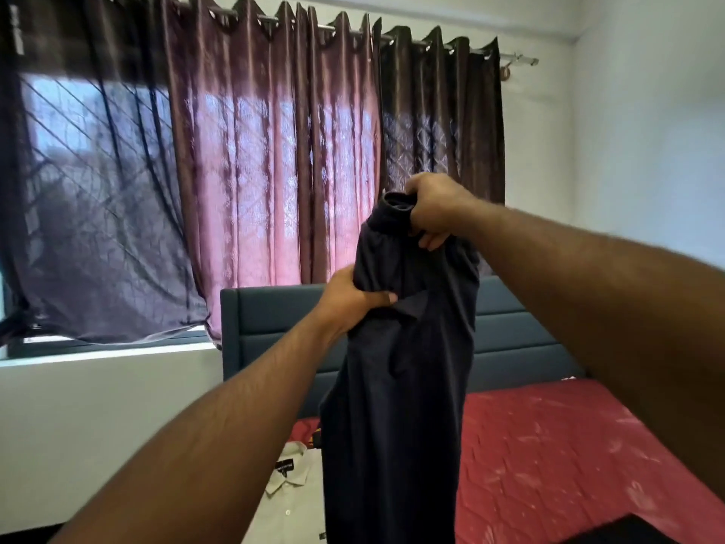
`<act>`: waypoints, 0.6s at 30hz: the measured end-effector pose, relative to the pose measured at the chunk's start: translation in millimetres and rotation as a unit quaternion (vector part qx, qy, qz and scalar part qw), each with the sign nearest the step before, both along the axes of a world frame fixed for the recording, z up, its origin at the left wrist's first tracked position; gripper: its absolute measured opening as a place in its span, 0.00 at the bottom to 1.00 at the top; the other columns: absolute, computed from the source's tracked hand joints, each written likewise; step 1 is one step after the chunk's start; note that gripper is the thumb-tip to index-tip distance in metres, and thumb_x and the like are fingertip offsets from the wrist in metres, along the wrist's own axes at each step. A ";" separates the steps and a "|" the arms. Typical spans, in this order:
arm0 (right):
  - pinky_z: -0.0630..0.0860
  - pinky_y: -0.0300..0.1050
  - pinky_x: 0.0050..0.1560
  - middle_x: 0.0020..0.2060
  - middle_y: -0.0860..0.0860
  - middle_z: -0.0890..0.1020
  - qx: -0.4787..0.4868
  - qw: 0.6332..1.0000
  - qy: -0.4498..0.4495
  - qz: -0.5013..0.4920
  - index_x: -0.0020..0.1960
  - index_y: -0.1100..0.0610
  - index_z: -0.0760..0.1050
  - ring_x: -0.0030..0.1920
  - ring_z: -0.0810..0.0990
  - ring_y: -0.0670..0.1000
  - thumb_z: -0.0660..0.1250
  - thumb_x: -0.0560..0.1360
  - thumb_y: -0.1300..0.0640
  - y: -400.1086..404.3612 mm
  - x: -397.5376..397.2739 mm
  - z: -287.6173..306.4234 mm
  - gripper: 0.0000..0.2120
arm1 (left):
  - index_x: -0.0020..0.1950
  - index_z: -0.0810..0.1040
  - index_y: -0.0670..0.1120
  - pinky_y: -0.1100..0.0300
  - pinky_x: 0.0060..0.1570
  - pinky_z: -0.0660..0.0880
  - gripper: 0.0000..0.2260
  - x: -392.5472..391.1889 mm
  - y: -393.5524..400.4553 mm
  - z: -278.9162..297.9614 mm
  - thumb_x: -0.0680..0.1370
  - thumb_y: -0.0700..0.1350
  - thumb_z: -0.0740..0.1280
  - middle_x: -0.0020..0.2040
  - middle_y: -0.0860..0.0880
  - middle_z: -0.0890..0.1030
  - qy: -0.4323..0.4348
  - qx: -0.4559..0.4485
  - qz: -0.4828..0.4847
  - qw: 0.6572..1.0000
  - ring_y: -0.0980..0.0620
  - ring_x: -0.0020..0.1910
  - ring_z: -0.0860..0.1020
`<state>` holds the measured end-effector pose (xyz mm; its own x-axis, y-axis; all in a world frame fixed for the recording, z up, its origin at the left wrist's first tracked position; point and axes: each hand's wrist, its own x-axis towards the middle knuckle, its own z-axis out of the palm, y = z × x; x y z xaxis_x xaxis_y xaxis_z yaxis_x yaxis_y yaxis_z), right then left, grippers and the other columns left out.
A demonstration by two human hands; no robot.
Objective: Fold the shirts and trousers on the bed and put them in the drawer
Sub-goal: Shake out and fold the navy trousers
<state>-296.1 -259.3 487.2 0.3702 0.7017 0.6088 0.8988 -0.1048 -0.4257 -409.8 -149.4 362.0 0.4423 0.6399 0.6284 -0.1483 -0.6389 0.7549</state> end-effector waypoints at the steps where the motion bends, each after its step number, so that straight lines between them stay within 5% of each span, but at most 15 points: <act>1: 0.83 0.56 0.33 0.36 0.60 0.83 0.004 1.000 -0.016 -0.005 0.55 0.55 0.73 0.30 0.84 0.57 0.61 0.72 0.72 2.6 0.6 6.3 0.17 | 0.53 0.81 0.44 0.59 0.47 0.81 0.17 2.4 2.7 -7.8 0.67 0.37 0.79 0.49 0.47 0.84 0.004 -0.034 -0.013 0.999 0.49 0.48 0.82; 6: 0.83 0.53 0.39 0.43 0.55 0.81 0.089 0.982 -0.159 -0.048 0.51 0.53 0.78 0.37 0.83 0.56 0.59 0.73 0.69 11.8 -10.9 34.1 0.16 | 0.52 0.82 0.43 0.66 0.46 0.79 0.13 11.5 13.4 -23.6 0.69 0.34 0.76 0.51 0.46 0.85 0.013 -0.069 -0.031 0.997 0.55 0.45 0.82; 8: 0.83 0.51 0.34 0.39 0.56 0.82 0.070 0.983 -0.164 -0.043 0.50 0.55 0.78 0.31 0.84 0.55 0.61 0.72 0.70 8.1 -14.0 42.0 0.14 | 0.53 0.81 0.44 0.63 0.46 0.79 0.14 10.7 16.3 -22.3 0.70 0.34 0.75 0.53 0.45 0.84 -0.012 -0.078 -0.023 0.997 0.53 0.46 0.82; 13: 0.75 0.39 0.25 0.31 0.55 0.81 -0.235 0.956 -0.170 -0.032 0.49 0.59 0.81 0.22 0.77 0.48 0.77 0.66 0.64 -4.5 -18.5 16.1 0.13 | 0.64 0.73 0.48 0.56 0.49 0.80 0.27 -0.7 2.9 -13.9 0.68 0.36 0.77 0.53 0.48 0.84 -0.125 -0.081 -0.109 0.983 0.51 0.51 0.83; 16: 0.71 0.36 0.26 0.31 0.51 0.79 -0.331 0.918 -0.217 -0.020 0.48 0.57 0.82 0.26 0.75 0.47 0.80 0.64 0.57 -6.7 -8.8 -23.7 0.14 | 0.55 0.80 0.47 0.52 0.53 0.78 0.20 -11.0 -7.5 -19.7 0.68 0.31 0.75 0.48 0.48 0.85 -0.004 -0.043 -0.122 0.992 0.50 0.49 0.82; 18: 0.71 0.37 0.31 0.33 0.47 0.79 -0.333 0.918 -0.217 0.001 0.45 0.53 0.82 0.32 0.75 0.46 0.81 0.63 0.54 -9.7 5.0 -53.3 0.13 | 0.51 0.83 0.51 0.51 0.53 0.76 0.12 -18.4 -10.9 -34.8 0.70 0.39 0.75 0.48 0.50 0.85 0.109 -0.075 -0.175 0.976 0.51 0.48 0.82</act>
